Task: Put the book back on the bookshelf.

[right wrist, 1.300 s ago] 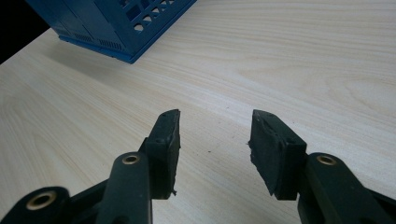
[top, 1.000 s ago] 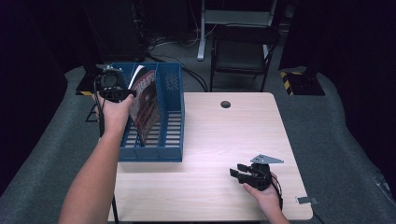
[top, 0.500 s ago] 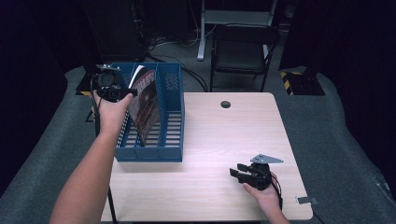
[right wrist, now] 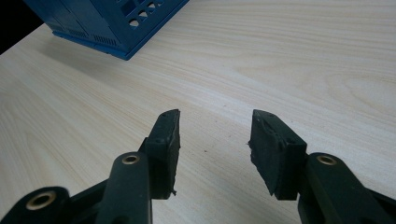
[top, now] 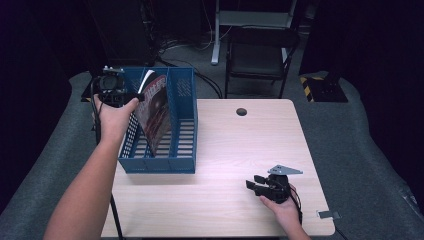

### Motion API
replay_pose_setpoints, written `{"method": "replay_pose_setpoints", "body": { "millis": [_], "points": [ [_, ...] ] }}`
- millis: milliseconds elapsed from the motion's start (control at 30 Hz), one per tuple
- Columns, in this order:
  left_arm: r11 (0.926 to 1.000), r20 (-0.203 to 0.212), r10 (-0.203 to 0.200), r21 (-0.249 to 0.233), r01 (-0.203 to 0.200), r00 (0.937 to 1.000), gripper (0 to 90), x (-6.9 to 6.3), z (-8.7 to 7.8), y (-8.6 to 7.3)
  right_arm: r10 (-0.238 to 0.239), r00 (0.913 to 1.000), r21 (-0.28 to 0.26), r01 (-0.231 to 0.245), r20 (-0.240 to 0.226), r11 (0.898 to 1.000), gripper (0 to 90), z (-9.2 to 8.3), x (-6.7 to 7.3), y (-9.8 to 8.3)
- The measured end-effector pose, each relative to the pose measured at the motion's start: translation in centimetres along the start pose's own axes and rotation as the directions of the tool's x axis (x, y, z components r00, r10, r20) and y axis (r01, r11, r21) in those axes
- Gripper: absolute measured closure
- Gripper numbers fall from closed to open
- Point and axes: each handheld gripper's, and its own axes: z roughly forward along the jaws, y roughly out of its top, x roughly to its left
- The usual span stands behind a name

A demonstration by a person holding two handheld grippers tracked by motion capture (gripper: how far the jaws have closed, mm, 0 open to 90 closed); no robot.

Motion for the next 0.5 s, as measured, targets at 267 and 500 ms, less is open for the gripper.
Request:
{"method": "replay_pose_setpoints", "body": {
  "millis": [267,500],
  "points": [
    [1.0000,-0.001,0.004,-0.001,-0.004,1.0000,47.5,0.4,-0.8,0.1,0.002,1.0000,0.000,-0.002,0.004,1.000,52.4,0.0,0.0,0.0],
    [0.9999,0.010,0.014,-0.007,-0.014,0.9999,47.3,0.2,-1.5,0.1,0.006,1.0000,0.000,-0.006,0.006,1.000,52.3,0.0,-0.1,-0.1]
  ]
}}
